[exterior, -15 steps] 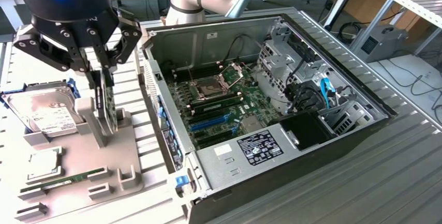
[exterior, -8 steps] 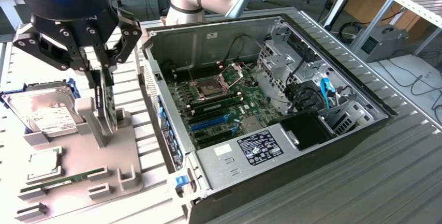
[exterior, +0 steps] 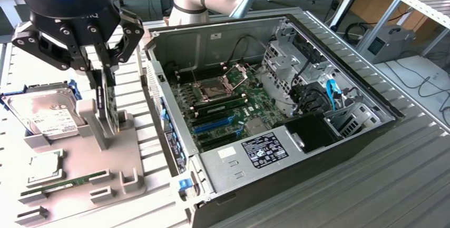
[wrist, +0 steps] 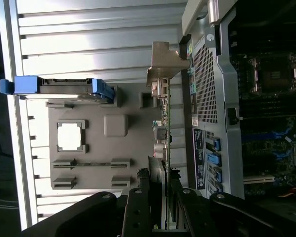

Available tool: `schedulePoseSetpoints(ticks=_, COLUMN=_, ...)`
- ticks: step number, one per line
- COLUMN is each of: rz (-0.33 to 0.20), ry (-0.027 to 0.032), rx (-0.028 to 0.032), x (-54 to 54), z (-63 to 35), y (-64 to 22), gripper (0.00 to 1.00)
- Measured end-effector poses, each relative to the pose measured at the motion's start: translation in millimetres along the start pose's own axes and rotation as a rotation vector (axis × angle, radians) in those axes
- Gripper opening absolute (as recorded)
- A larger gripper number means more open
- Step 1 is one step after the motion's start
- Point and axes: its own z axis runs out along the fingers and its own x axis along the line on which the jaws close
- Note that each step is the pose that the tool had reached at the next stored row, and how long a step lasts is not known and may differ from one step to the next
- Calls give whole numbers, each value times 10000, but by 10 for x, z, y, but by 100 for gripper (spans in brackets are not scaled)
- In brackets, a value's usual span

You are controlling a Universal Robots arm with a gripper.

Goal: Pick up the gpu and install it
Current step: 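Pick up the gpu and move the gpu toward the slot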

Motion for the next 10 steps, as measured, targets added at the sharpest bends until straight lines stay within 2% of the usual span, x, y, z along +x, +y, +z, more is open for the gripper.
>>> schedulePoseSetpoints(ticks=10, rz=0, ry=0, rx=0, x=-1, z=-28, y=1, gripper=26)
